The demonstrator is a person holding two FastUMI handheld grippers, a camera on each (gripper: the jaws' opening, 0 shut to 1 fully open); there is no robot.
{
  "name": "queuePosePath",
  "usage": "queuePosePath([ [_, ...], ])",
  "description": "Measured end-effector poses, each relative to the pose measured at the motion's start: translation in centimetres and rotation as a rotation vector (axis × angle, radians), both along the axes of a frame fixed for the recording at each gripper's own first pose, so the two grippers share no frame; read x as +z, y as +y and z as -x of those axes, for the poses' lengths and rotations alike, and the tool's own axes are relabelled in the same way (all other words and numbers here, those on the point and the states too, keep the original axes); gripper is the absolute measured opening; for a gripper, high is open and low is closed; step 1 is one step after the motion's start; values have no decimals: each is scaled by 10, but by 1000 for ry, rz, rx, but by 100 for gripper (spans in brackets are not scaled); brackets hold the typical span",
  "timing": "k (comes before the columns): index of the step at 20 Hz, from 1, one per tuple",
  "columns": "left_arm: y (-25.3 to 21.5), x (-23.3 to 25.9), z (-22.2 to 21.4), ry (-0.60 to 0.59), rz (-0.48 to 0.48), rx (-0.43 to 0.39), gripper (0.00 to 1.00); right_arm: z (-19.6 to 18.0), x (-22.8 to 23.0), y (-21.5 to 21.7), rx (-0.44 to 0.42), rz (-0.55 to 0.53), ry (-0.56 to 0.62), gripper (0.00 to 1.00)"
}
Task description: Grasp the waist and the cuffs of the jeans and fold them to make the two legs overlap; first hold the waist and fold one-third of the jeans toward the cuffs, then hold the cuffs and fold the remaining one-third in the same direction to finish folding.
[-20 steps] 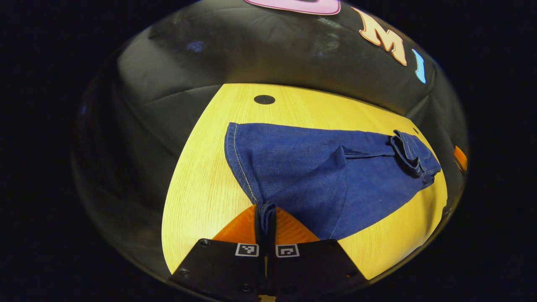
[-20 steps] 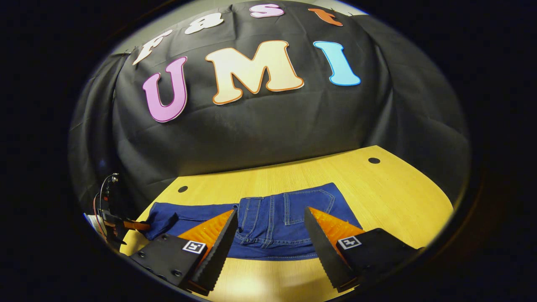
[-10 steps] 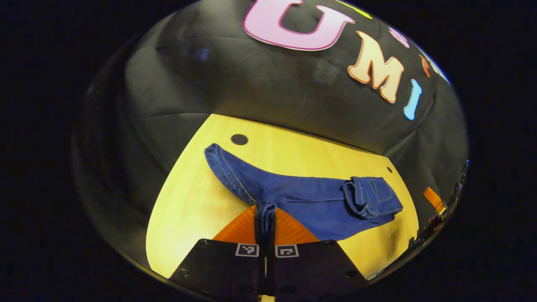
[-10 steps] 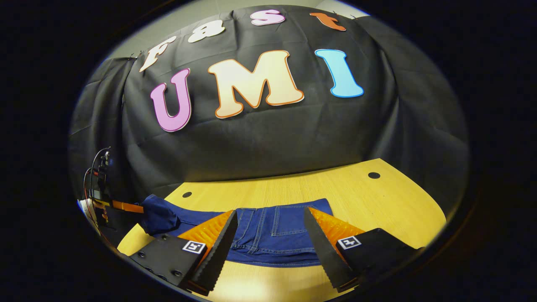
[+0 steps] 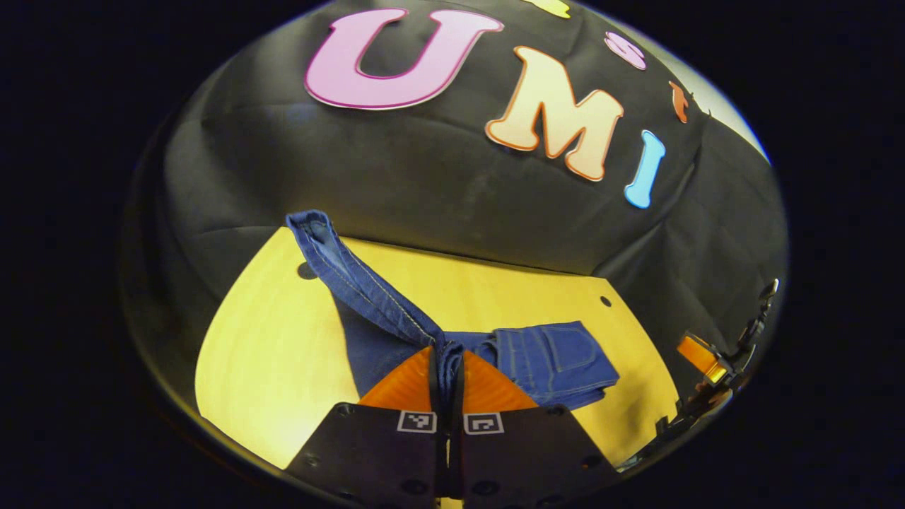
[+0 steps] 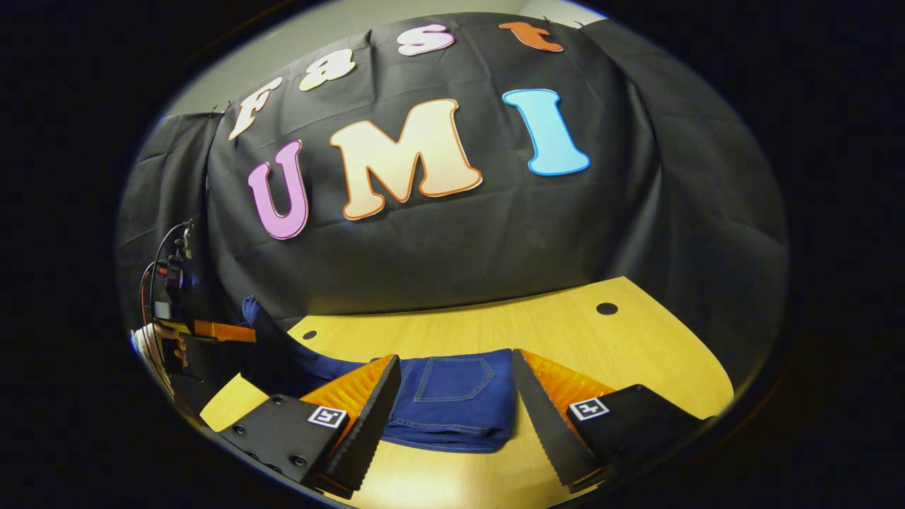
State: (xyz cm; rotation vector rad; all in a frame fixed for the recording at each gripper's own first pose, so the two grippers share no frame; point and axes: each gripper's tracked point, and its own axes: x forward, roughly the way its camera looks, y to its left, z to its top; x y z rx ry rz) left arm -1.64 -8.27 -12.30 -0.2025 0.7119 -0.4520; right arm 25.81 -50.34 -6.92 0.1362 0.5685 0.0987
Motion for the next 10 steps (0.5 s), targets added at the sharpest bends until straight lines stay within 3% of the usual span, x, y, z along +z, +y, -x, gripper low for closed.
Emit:
queuePosePath([
  [10, -158, 3, 6, -42, 48, -148, 0, 14, 14, -77, -6, 16, 5, 98],
])
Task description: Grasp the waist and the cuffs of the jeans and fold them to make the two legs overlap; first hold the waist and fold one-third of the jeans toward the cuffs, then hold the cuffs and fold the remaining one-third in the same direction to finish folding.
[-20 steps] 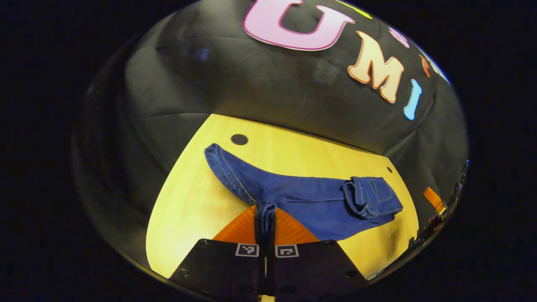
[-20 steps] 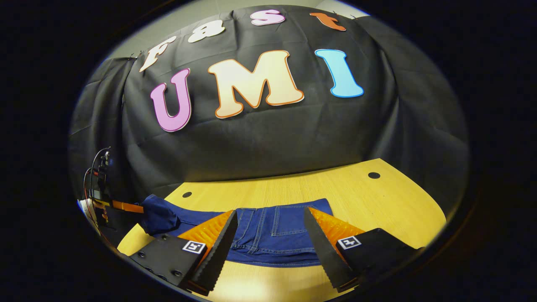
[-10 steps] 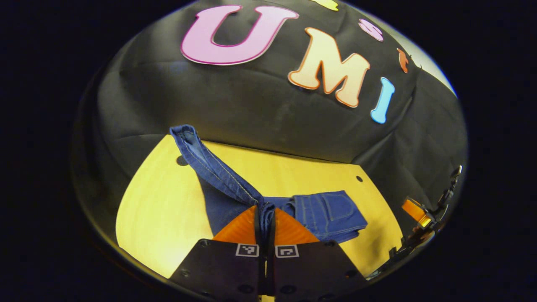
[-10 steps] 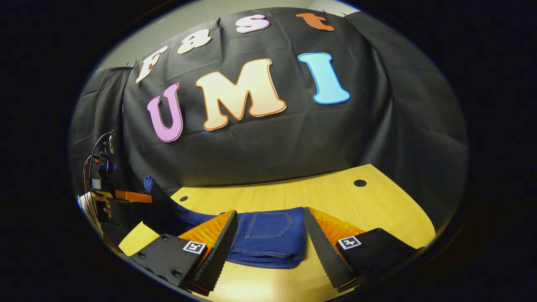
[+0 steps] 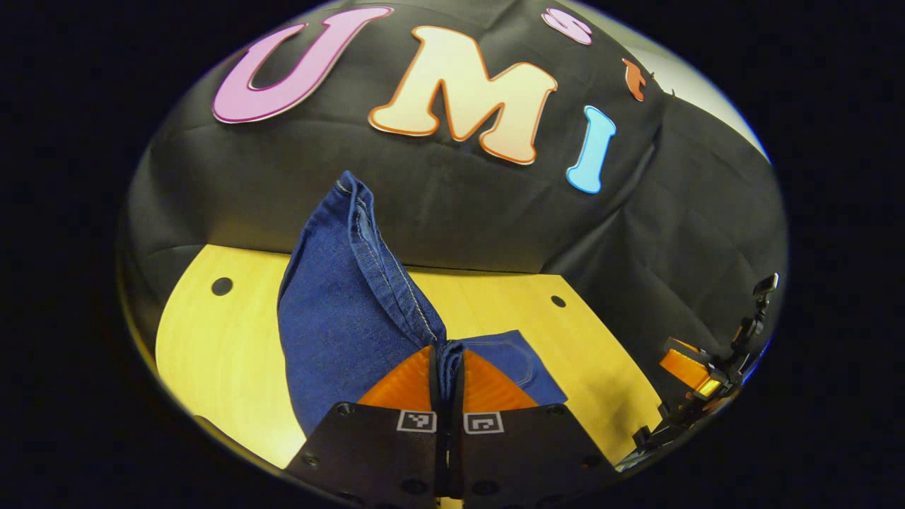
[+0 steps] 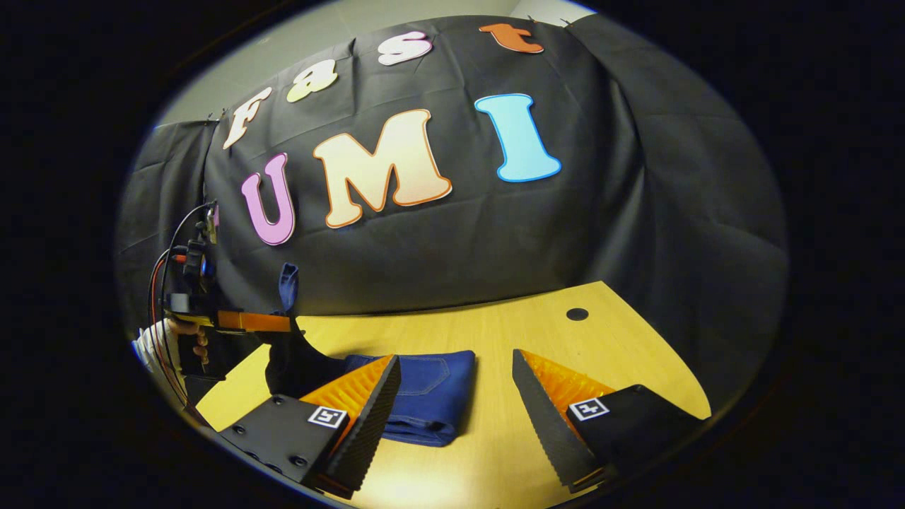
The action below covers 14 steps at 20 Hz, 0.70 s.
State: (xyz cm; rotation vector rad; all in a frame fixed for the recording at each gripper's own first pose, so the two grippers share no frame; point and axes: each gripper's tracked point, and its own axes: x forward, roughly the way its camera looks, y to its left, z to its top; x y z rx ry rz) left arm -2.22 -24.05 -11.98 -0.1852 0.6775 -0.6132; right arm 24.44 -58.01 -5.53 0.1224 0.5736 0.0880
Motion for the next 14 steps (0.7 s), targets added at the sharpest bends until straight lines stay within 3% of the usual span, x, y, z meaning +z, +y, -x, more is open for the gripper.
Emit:
queuePosePath([
  [7, -82, -42, 11, 29, 0, -87, 0, 17, -3, -57, -40, 49, 29, 98],
  [14, -112, -115, 32, 98, -85, -95, 0, 27, -11, -84, -57, 71, 56, 98],
])
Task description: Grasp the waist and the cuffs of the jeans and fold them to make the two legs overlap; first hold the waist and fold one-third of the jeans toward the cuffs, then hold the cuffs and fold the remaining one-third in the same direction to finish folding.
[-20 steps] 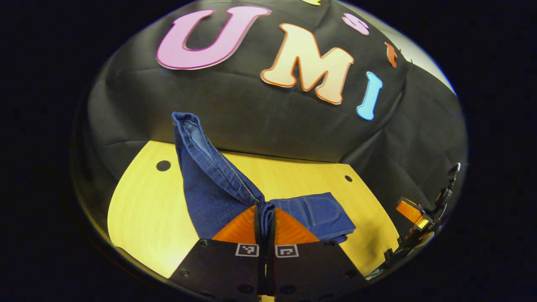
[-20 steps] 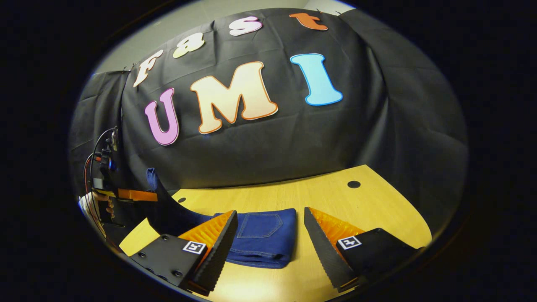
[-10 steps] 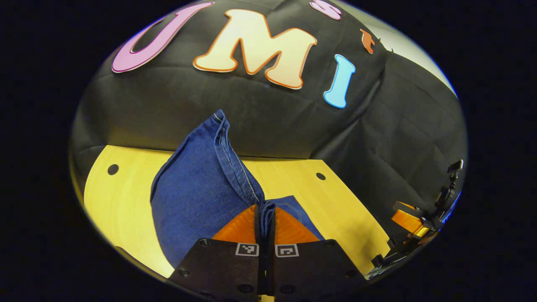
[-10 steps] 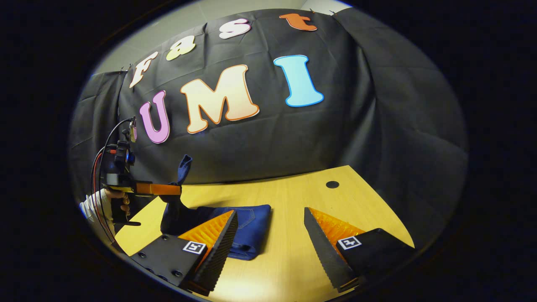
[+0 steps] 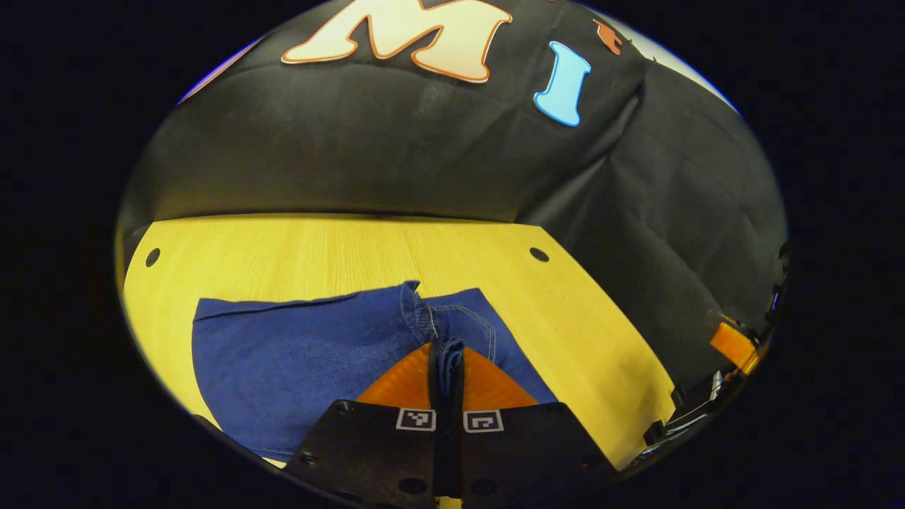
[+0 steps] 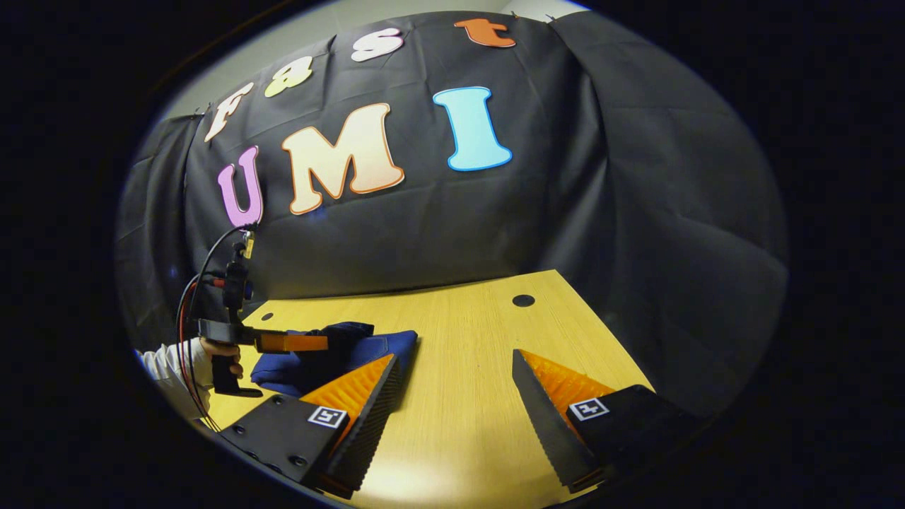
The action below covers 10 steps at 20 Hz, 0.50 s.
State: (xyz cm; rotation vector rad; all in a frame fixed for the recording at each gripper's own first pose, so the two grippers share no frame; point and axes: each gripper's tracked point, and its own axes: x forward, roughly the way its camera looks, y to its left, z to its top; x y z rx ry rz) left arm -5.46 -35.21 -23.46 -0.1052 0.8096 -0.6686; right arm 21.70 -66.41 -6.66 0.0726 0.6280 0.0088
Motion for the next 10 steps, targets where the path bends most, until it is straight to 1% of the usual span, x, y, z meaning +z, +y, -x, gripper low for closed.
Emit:
queuePosePath([
  [3, 1, -27, 8, 19, -46, 34, 0, -2, -1, 3, 20, -4, -3, 98],
  [5, 1, -30, 11, -15, -60, 48, 1, -4, -3, 10, 41, -21, -5, 98],
  [6, -3, -24, 15, -34, -54, 52, 9, -5, -3, 11, 50, -30, -9, 98],
  [7, -8, -15, 20, -48, -32, 47, 10, -8, -1, 15, 56, -39, -15, 98],
  [8, -9, -2, 24, -77, -20, 52, 39, -9, 4, 21, 60, -47, -29, 98],
  [10, 6, 33, 30, -187, -17, 89, 99, -13, 24, 38, 64, -59, -86, 98],
])
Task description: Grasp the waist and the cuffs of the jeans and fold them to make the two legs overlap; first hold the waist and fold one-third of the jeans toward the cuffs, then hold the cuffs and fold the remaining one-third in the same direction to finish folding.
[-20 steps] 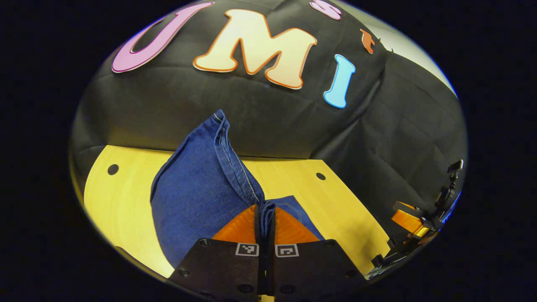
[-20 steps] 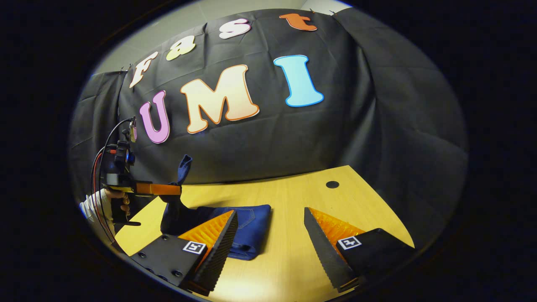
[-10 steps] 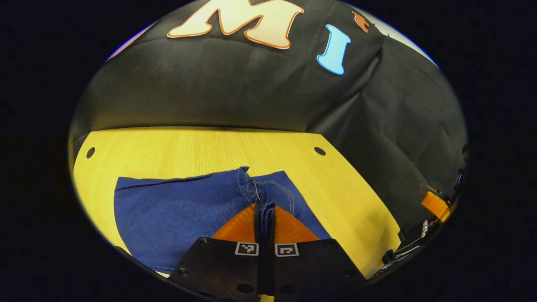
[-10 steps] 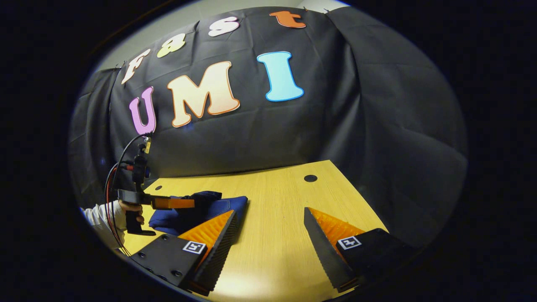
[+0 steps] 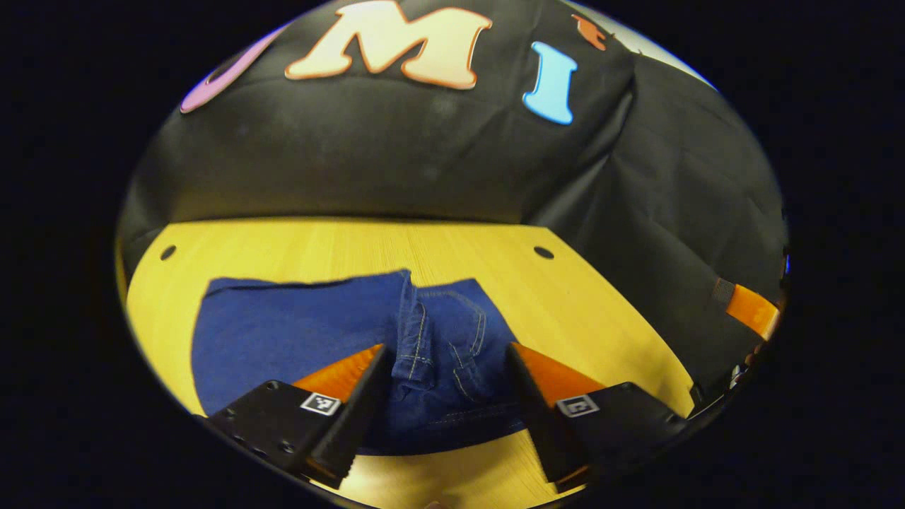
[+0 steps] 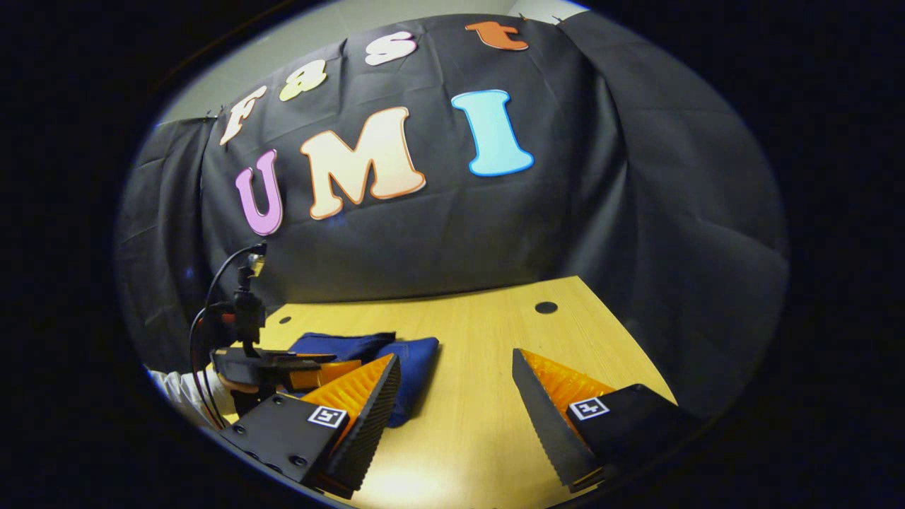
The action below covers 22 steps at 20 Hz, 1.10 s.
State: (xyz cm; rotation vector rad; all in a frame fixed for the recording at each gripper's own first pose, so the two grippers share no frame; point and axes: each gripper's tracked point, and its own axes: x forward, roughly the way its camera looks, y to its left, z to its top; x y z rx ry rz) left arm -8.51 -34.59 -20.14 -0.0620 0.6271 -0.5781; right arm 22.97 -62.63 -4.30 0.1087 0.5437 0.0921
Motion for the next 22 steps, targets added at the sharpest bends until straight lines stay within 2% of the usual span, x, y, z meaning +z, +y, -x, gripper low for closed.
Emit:
queuePosePath([
  [5, 55, 107, 34, -292, -3, 89, 96, 12, 69, 64, 8, -32, -199, 98],
  [8, 99, 154, 65, -375, -2, 141, 95, 36, 105, 113, 56, -65, -263, 97],
  [12, 154, 198, 102, -481, -22, 223, 95, 64, 143, 149, 60, -65, -347, 97],
  [17, 195, 234, 139, -547, -11, 279, 95, 90, 169, 169, 17, -12, -402, 97],
  [20, 207, 243, 148, -560, 0, 283, 94, 102, 184, 181, 32, 15, -436, 97],
  [22, 216, 246, 149, -570, -10, 289, 95, 108, 189, 191, 41, 10, -449, 94],
])
